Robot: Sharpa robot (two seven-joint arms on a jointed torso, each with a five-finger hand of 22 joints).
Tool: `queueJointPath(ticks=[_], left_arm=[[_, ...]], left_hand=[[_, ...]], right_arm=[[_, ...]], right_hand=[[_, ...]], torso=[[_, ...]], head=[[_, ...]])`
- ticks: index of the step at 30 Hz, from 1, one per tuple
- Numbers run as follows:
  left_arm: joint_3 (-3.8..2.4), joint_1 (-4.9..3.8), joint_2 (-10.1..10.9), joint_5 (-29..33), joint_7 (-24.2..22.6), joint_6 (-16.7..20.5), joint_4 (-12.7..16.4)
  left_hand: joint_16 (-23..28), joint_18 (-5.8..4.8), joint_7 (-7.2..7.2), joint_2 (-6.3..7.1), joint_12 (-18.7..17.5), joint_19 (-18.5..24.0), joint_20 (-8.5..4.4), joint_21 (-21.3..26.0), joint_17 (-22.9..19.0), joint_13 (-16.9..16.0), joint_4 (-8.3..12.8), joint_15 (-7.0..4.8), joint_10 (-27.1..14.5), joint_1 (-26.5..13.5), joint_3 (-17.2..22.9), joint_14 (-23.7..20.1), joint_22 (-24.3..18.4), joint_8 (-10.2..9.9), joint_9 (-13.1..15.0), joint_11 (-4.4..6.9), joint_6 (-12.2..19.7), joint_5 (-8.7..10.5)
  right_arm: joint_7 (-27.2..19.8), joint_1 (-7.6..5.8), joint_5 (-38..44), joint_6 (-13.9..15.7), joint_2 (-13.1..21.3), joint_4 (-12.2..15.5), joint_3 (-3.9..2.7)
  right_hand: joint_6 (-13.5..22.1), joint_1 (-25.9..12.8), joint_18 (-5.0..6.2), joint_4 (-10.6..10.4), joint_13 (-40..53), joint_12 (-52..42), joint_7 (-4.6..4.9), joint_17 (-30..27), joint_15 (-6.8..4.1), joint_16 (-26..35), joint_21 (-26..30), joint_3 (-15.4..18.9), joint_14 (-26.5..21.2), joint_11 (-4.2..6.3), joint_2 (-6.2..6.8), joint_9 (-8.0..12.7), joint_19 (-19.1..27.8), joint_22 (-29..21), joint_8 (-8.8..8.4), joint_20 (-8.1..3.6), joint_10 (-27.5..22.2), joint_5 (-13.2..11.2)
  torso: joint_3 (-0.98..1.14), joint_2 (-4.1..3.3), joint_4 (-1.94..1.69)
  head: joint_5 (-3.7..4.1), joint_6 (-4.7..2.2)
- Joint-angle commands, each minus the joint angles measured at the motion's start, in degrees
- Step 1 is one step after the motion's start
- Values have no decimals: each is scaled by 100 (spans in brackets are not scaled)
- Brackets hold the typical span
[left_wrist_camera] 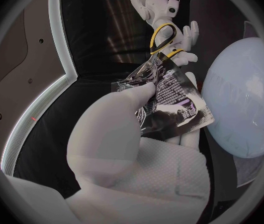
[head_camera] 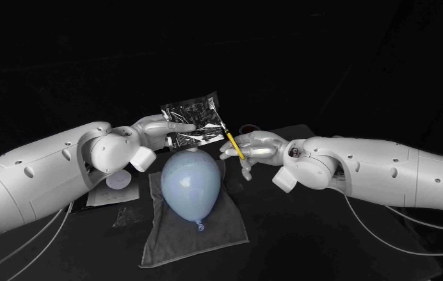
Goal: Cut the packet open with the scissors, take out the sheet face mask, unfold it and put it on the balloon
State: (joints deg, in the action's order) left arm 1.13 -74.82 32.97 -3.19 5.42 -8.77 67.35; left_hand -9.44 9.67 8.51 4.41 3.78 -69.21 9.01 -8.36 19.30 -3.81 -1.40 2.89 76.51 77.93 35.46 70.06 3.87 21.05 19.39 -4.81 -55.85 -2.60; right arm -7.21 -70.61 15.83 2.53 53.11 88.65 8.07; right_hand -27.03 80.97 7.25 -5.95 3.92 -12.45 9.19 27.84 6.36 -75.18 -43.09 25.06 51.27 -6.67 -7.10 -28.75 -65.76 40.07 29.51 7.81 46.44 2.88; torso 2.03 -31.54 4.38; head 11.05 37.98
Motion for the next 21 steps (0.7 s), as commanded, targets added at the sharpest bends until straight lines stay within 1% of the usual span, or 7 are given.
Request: queueJointPath(ticks=[1, 3, 7, 11, 15, 18, 21], left_arm=[[2, 4, -14, -45, 6, -144, 20], [2, 4, -12, -49, 12, -151, 20], [3, 4, -11, -58, 25, -164, 18], [4, 4, -14, -68, 33, -177, 17], [5, 4, -14, -72, 40, -192, 16], [6, 4, -13, -74, 45, -203, 14], [7, 4, -14, -76, 51, -218, 13]], left_hand=[[13, 102, 3, -36, 15, -40, 5, 9, 10, -3, -1, 16, 32, -3, 15, 40, -3, 19, 802, -12, -46, -23], [13, 102, 3, -36, 15, -40, 5, 9, 10, -3, -1, 16, 32, -3, 15, 40, -3, 19, 802, -12, -46, -23], [13, 102, 1, -34, 14, -44, 2, 9, 11, -2, 4, 13, 36, 0, 18, 44, -2, 22, 807, -10, -47, -23], [13, 102, 1, -34, 14, -44, 2, 9, 11, -2, 4, 13, 36, 0, 18, 44, -2, 22, 807, -10, -47, -23], [13, 102, 1, -34, 14, -44, 2, 9, 11, -2, 4, 13, 36, 0, 18, 44, -2, 22, 807, -10, -47, -23], [13, 102, 1, -34, 14, -44, 2, 9, 11, -2, 4, 13, 36, 0, 18, 44, -2, 22, 807, -10, -47, -23], [13, 102, -1, -32, 14, -49, -1, 9, 13, -2, 10, 11, 40, 2, 21, 48, -2, 25, 812, -8, -48, -23]], right_arm=[[-178, -18, 39, 3, -16, 7, -16], [-212, -18, 24, 51, -16, 9, -16], [-298, -20, -32, 154, -11, 16, -16], [-389, -22, -96, 254, -9, 27, -17], [-435, -23, -143, 300, -5, 33, -17], [-448, -24, -156, 329, -2, 29, -17], [-443, -26, -159, 347, -2, 18, -17]], right_hand=[[-124, 20, 321, 73, 32, -130, 72, -12, -432, -88, 4, 142, -448, -31, -104, -22, 1, 1, 114, -1, 180, -10], [-344, 71, 322, 117, 75, -310, 88, -13, -413, -179, -117, 129, -379, -27, -184, -44, -91, 84, 251, -13, 473, -14], [-938, 168, 179, 201, 176, -696, 75, -35, -387, -349, -916, 148, -166, 41, -390, -24, -521, 831, 440, 25, 1184, -11], [-1522, 233, 105, 250, 284, -962, -70, -89, -491, -417, -1419, 158, -7, 174, -576, 6, -746, 1313, 516, -45, 1718, -7], [-2106, 327, 0, 304, 531, -1339, -290, -151, -686, -442, -1957, 166, 199, 400, -778, -116, -1013, 1856, 700, -215, 2281, -9], [-2307, 333, -88, 308, 789, -1616, -417, -59, -809, -458, -2356, 163, 470, 527, -919, -297, -1218, 2268, 833, -340, 2471, -8], [-2332, 342, -112, 296, 976, -1769, -461, -9, -860, -448, -2472, 153, 610, 574, -958, -434, -1269, 2382, 887, -398, 2468, -9]], torso=[[4, -3, 3], [4, -3, 3], [5, -1, 3], [6, 1, 3], [7, -1, 2], [2, 2, 6], [1, 0, 4]], head=[[11, 0], [17, 2], [26, 7], [24, 9], [29, -2], [34, 2], [40, 0]])
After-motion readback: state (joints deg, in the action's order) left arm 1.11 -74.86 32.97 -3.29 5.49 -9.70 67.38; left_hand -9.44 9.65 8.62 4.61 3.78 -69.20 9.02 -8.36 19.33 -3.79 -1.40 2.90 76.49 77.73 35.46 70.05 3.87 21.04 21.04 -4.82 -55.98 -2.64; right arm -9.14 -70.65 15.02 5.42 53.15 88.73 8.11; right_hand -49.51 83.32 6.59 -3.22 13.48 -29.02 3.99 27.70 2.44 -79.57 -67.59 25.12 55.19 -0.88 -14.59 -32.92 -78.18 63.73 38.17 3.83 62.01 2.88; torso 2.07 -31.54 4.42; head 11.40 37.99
